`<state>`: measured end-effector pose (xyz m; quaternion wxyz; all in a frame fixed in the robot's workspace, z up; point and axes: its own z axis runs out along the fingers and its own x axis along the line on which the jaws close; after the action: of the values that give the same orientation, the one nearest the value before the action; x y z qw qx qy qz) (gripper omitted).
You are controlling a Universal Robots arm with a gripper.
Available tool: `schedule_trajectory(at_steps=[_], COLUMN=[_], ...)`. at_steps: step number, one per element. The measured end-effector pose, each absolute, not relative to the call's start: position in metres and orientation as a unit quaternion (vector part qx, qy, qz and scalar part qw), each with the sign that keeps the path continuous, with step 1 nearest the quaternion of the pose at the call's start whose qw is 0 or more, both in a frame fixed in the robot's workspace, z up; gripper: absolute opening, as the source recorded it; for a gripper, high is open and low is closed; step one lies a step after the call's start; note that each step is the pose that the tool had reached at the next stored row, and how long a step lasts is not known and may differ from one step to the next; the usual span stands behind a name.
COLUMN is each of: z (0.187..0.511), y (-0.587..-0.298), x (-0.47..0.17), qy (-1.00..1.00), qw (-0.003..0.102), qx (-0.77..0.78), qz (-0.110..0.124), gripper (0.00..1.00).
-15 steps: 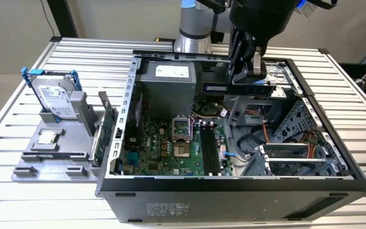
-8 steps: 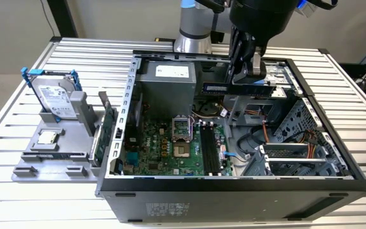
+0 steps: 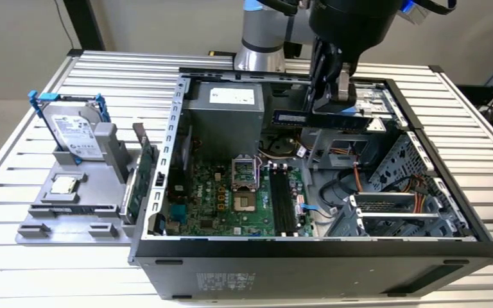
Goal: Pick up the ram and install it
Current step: 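Insert the ram into the slot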
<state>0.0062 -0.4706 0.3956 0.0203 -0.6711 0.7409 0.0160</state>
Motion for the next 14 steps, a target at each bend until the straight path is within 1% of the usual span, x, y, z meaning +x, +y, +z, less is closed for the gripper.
schedule_trajectory(at_steps=[14], z=[0.3956], y=[-0.4707], x=[0.0062], qy=[0.784], qw=[0.021], qx=[-0.62], qz=[0.015], gripper=[0.0])
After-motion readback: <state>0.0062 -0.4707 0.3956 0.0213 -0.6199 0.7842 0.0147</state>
